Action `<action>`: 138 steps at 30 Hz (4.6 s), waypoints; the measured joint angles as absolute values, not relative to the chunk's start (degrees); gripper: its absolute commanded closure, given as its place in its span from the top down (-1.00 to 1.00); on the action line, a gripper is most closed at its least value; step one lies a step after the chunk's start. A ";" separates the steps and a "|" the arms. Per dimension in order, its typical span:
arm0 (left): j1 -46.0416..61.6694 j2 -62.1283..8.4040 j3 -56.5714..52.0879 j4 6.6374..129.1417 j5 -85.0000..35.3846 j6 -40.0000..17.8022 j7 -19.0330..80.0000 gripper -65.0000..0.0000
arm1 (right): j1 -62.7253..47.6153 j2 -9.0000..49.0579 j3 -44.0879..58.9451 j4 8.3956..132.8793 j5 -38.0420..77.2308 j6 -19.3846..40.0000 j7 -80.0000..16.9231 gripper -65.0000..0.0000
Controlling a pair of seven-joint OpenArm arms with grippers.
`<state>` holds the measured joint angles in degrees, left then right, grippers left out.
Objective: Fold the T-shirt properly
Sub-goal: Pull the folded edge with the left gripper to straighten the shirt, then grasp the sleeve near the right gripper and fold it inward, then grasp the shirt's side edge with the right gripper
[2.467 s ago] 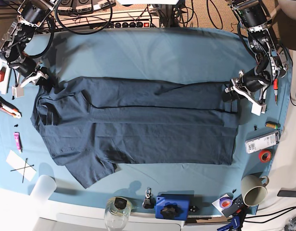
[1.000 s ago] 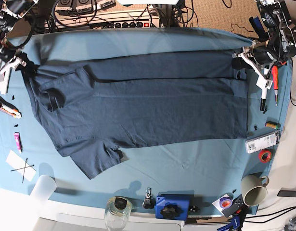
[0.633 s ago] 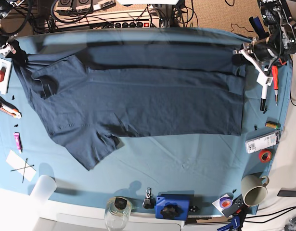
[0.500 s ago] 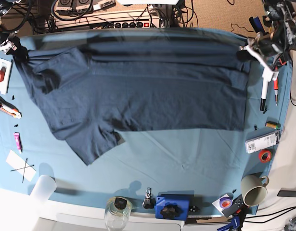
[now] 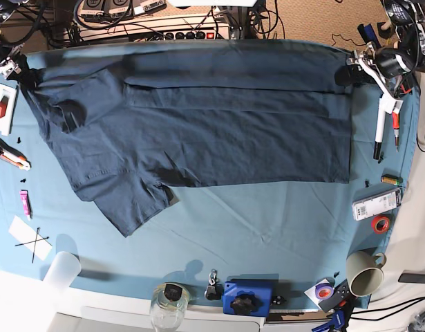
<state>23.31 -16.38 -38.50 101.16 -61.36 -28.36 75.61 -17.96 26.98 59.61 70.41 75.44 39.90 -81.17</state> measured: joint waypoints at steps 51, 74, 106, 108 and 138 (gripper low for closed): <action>16.62 -15.09 -23.99 115.28 -40.91 -25.12 60.75 -0.11 | 27.24 32.71 14.09 40.56 30.81 39.59 -51.33 -0.11; 16.60 -15.09 -24.01 115.28 -40.73 -25.12 60.73 -0.11 | 24.45 31.68 14.31 40.05 56.47 40.07 -77.41 -1.00; 16.49 -12.82 -24.01 115.28 -38.79 -25.12 60.25 -0.11 | -7.57 38.04 25.78 79.64 78.11 39.90 -80.95 -1.00; 16.47 -12.84 -24.01 115.28 -38.79 -25.12 59.90 -0.11 | -7.33 38.09 26.28 79.72 78.13 39.92 -80.77 -1.00; 16.58 -12.73 -24.01 115.28 -38.57 -25.12 59.90 -0.11 | 16.21 34.59 16.62 56.23 53.69 39.77 -69.82 -0.32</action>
